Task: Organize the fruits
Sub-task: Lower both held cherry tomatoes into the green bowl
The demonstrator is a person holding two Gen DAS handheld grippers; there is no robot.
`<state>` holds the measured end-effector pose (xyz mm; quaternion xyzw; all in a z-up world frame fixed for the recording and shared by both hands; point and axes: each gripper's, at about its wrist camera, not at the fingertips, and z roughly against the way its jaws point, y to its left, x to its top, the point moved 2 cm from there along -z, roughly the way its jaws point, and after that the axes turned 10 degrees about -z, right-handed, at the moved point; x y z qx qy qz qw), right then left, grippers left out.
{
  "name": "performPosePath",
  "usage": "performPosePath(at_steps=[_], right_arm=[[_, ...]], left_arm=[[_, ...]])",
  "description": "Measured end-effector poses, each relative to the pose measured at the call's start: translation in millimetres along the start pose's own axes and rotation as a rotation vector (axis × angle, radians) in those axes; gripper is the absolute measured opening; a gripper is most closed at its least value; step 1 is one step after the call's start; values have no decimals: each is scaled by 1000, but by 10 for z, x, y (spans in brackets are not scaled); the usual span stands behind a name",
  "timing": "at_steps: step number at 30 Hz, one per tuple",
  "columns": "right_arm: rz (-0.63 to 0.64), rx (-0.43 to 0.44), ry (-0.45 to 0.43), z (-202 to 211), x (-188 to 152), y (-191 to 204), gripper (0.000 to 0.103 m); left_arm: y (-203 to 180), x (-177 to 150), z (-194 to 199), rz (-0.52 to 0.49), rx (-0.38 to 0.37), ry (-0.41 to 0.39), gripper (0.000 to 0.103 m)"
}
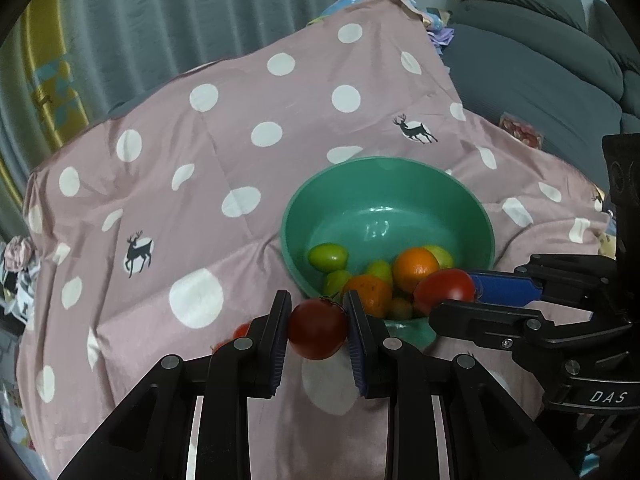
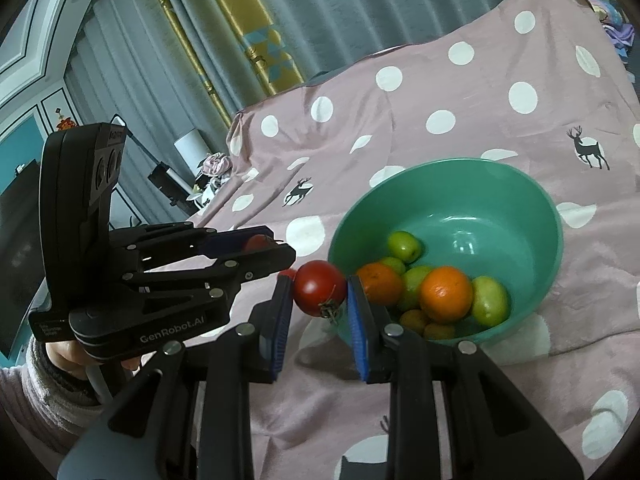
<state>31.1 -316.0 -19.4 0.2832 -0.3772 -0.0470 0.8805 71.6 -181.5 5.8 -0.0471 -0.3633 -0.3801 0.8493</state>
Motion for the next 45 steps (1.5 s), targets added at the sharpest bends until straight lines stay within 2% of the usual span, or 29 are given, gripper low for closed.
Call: performPosePath(at_steps=[21,45], right_arm=[[-30,-60,-17,-81,162,-261,28],[-24,-159,38,-221,178,-491,28]], left_arm=[[-70,276,-353,-52,-26,17,27],[-108,299,-721,-78,-66,79,27]])
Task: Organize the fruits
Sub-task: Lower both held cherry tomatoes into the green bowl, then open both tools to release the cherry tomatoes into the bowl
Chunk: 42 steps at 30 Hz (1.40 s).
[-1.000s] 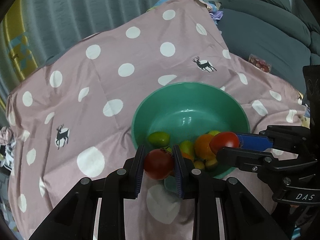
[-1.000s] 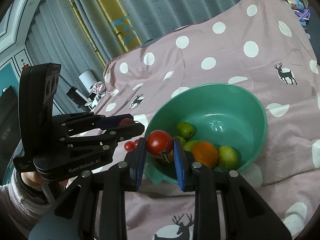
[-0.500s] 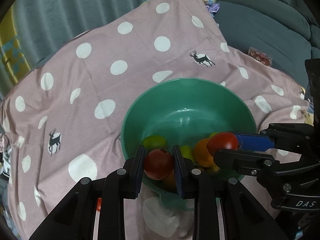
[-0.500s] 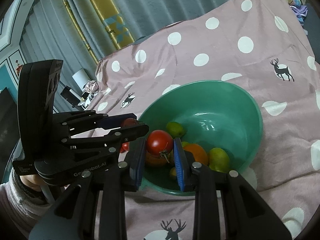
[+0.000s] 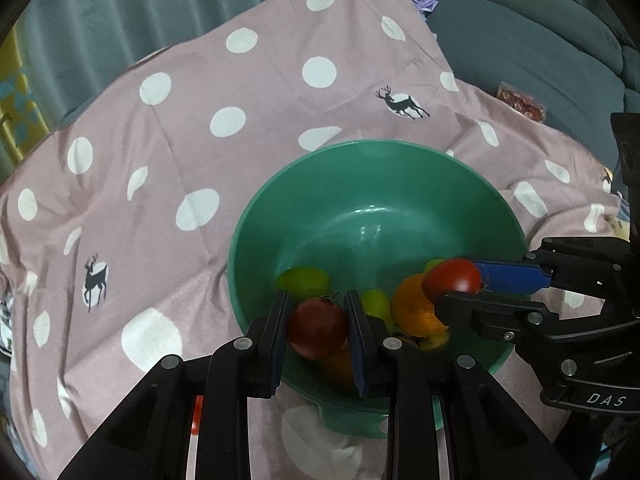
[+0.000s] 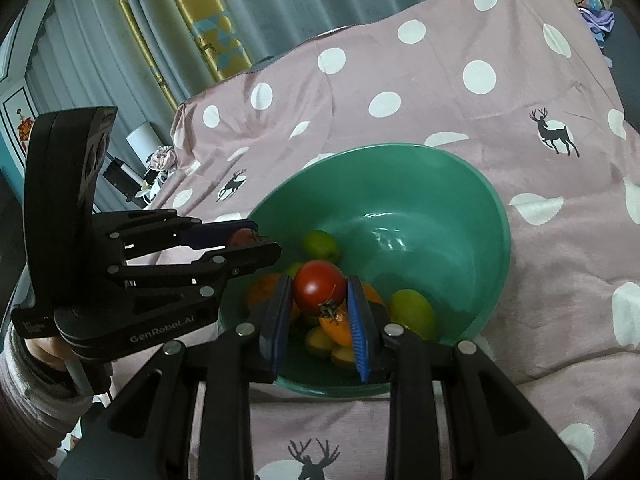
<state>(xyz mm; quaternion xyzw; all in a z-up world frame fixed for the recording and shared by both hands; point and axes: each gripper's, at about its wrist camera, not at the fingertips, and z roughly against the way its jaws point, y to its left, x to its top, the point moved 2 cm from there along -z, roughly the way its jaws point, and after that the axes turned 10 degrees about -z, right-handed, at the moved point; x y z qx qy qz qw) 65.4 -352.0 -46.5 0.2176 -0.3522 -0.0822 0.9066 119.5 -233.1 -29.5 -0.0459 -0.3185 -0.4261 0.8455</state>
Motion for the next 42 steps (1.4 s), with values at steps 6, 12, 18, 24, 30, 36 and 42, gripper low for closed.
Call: performPosePath(at_steps=[6,12,18,24,30,36,42], right_arm=[[27,-38,1,-30,8,4,28],[63,-77,6,-54,-2,6,28],[75,-101,16,-64,-10,6,28],[81,-123,20,-82,3,26,29],[58,-128,16,-47,-11,17,30],[30,-114,-21,126,4,12,41],[10,-85,-46,299,-28,85,53]], left_arm=[[-47,6,-72,-7,-9,14,27],[-89,4,-169,-17,17,33,27],[-96,-5,-228,-5,8,33,27],[-92,1,-240,-3,7,32,27],[-66,-2,-212,5,10,37,38],[-3,-1,-52,42,29,11,59],[71,-68,260,81,67,-46,85]])
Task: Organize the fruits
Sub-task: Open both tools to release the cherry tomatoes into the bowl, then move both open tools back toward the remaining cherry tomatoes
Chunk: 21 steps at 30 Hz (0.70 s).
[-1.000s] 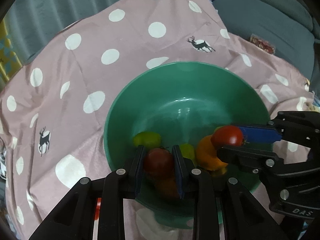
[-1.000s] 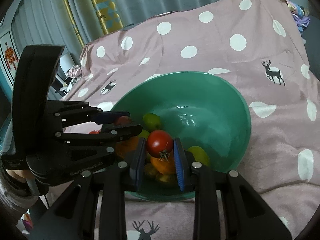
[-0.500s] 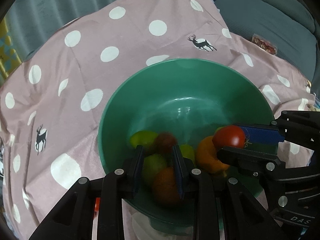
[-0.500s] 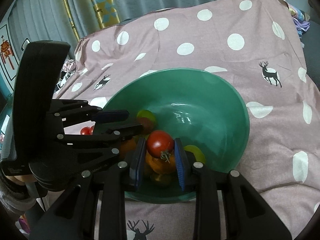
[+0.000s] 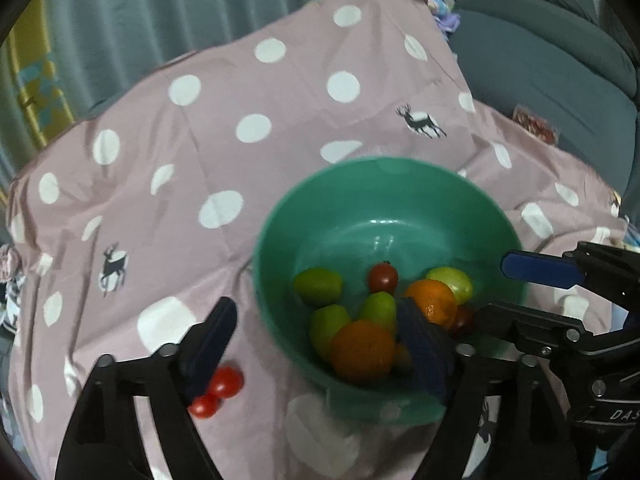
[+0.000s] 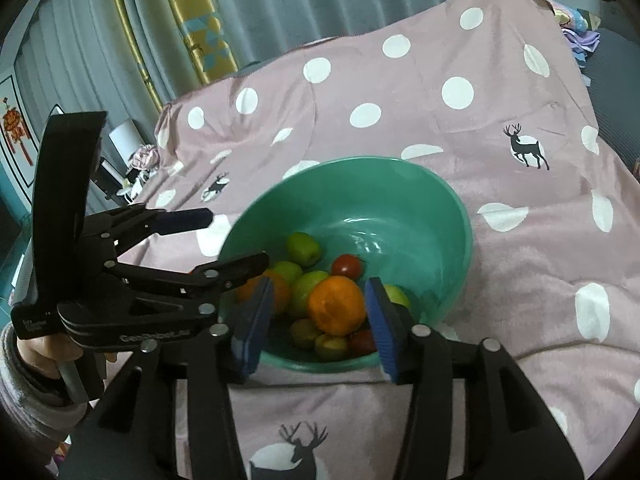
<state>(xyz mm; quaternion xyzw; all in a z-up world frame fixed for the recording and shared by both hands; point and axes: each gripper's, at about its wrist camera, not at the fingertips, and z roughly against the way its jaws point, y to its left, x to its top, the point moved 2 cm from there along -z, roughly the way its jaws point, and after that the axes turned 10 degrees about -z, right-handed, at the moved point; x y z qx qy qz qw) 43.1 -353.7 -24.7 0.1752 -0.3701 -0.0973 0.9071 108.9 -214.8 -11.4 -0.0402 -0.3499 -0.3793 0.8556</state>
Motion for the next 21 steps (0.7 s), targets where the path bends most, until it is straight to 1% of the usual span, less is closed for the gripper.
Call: performPosePath(at_steps=[5,8,11,16,19,21], right_arm=[[-12,52,-16,180,-56,127,59],[0,85,-16,270,-107,237,59],[37,110,-1,332,-184,394,59],[94,136,46,297,-329,633,59],[118,148,81,219,-418,756,59],[142,154,113,133,-492,867,59]], left_arm=[[122,-137,250,45,23,-30,85],[249,-282,397,85,38,-40,85],[423,-491,520,136,68,-36,85],[785,-984,630,269,120,9,85],[968,-1321,638,342,170,63,85],[1051,-1520,622,388,184,99,85]])
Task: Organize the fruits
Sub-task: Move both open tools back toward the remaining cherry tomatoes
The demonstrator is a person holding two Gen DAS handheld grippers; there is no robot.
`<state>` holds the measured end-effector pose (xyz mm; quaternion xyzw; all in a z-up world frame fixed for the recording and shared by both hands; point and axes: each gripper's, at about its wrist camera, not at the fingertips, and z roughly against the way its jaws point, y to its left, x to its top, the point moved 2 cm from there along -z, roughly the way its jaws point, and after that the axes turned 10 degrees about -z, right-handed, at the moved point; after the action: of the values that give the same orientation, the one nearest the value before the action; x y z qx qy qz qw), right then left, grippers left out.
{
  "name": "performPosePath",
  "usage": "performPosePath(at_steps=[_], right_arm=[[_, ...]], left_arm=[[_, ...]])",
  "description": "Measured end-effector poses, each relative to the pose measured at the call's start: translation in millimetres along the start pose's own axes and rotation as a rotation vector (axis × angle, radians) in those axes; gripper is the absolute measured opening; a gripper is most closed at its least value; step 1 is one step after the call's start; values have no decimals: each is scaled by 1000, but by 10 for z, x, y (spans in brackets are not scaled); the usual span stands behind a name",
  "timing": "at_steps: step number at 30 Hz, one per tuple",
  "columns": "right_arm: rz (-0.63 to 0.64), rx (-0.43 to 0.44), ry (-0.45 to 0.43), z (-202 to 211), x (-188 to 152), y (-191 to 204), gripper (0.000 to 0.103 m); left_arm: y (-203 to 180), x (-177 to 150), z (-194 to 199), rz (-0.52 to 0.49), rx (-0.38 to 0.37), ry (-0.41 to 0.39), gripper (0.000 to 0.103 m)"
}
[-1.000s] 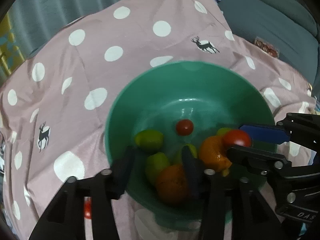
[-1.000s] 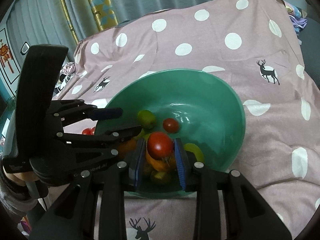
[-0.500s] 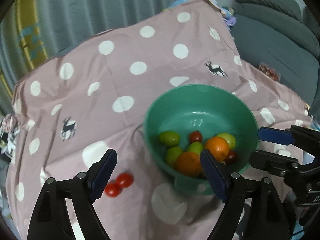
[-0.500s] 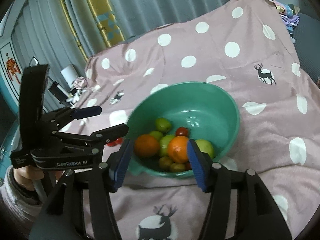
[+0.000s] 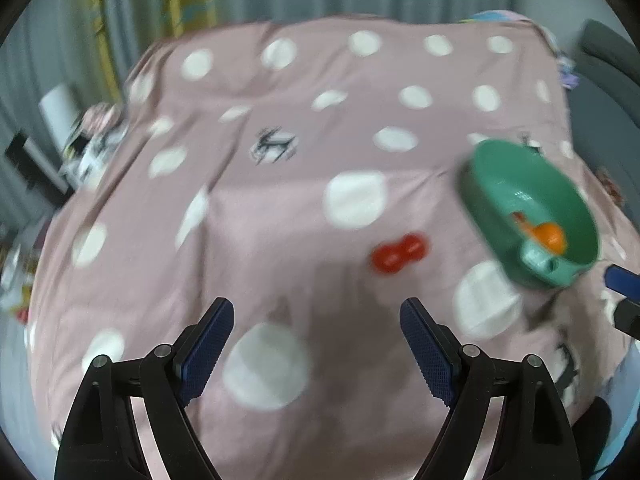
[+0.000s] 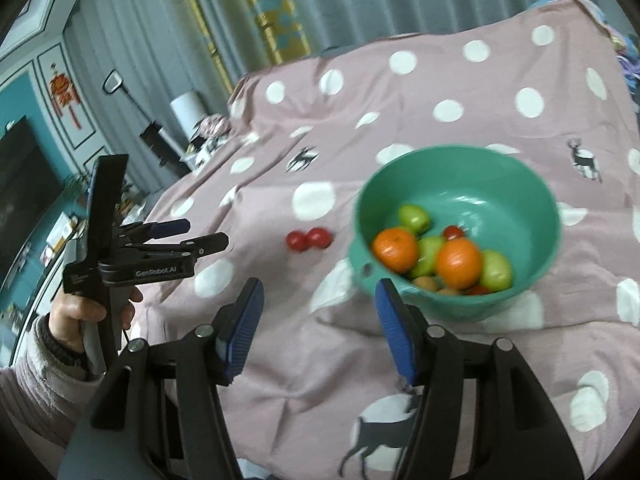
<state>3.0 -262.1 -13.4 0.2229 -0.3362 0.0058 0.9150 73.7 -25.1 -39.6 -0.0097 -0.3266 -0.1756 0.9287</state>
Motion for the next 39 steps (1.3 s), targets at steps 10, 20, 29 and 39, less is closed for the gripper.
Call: performPosePath(at_steps=[10,20,29,39], right_arm=[[80,5,135,-633,-85,387,49],[135,-149,165,-1195,99,329,36],[115,-105,190,-1223,89,209,33],[119,-70,182,-1209,107,233,33]], left_arm=[[187,-317,-36,74,-66,11,85],[-89,114,-334,-61,-149,-3,85],[-364,442,-757,-172,-245,64,70],[-423,445,-1028,-184,-302,120,33]])
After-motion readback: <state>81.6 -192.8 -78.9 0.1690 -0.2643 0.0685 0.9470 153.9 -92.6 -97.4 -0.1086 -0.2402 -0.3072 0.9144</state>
